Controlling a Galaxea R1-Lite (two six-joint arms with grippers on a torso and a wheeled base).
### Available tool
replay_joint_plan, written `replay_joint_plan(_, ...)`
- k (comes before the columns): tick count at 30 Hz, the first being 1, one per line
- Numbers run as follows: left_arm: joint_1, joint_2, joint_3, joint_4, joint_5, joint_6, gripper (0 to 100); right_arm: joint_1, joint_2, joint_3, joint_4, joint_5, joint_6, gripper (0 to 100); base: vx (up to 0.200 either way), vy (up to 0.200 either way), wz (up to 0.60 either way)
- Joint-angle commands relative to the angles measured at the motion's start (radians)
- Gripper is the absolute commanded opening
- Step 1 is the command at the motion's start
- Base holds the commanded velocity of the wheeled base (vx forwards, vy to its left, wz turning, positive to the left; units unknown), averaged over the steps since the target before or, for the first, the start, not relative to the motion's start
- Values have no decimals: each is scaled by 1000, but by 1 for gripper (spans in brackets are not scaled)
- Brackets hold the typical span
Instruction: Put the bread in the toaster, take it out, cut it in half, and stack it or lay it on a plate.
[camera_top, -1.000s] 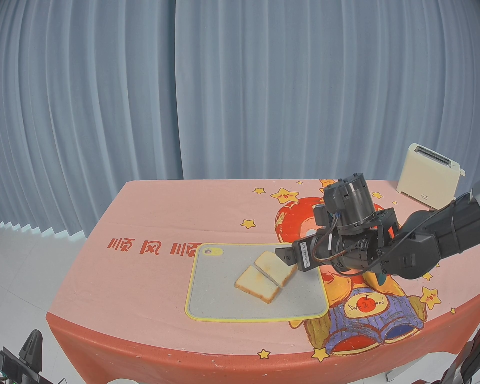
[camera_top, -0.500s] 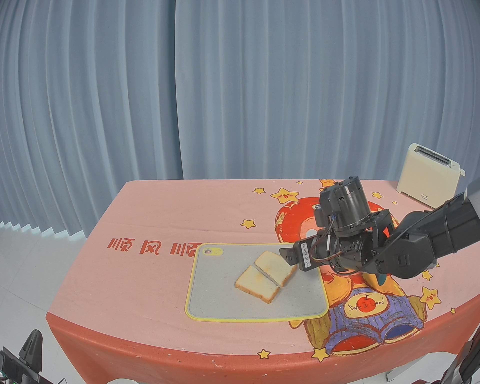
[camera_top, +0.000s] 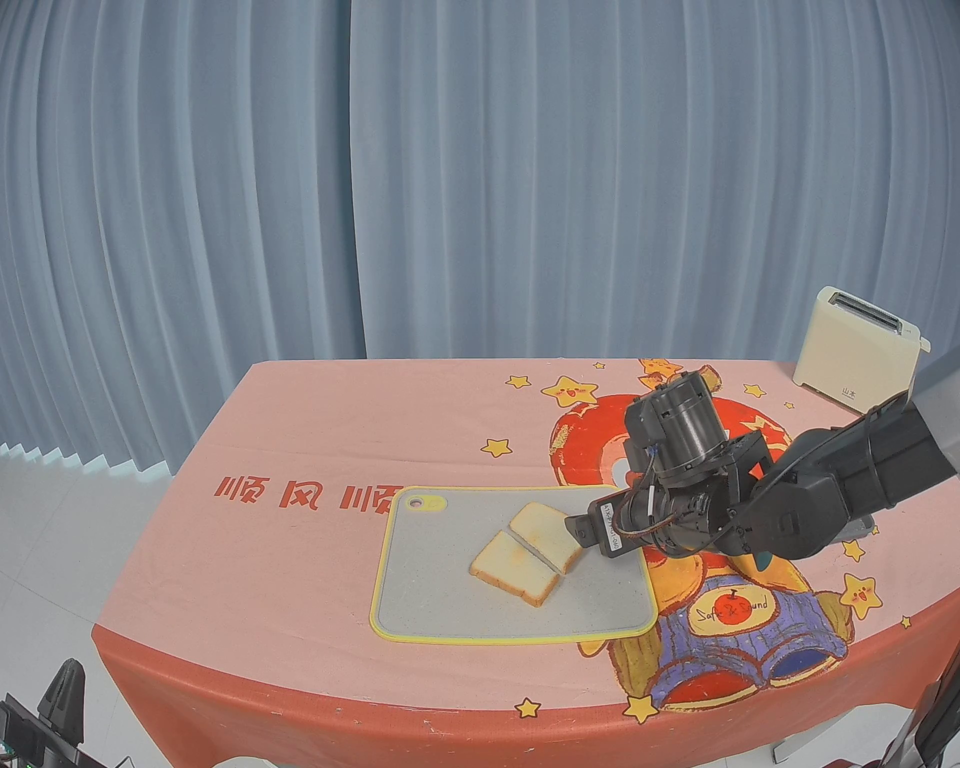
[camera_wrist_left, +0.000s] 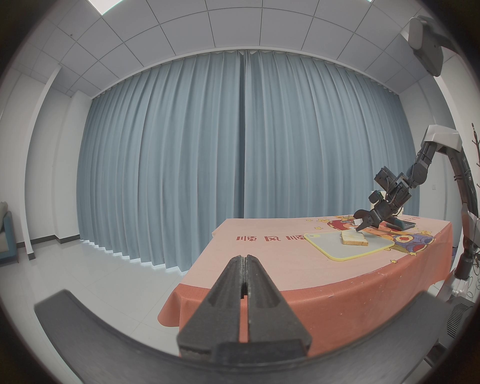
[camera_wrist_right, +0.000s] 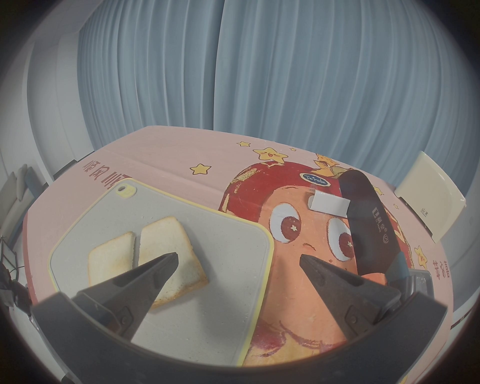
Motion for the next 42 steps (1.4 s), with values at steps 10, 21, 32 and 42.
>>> replay_joint_plan(10,0,-10,18,0,0,0,0,-1,42,-1,0,0,0,100,0,0,0)
replay_joint_plan(21,0,-10,18,0,0,0,0,0,50,7,0,-1,0,0,0,0,0)
replay_joint_plan(32,0,-10,18,0,0,0,0,11,39,33,0,-1,1,0,0,0,0)
replay_joint_plan(42,0,-10,18,0,0,0,0,12,21,47,-1,-1,5,0,0,0,0)
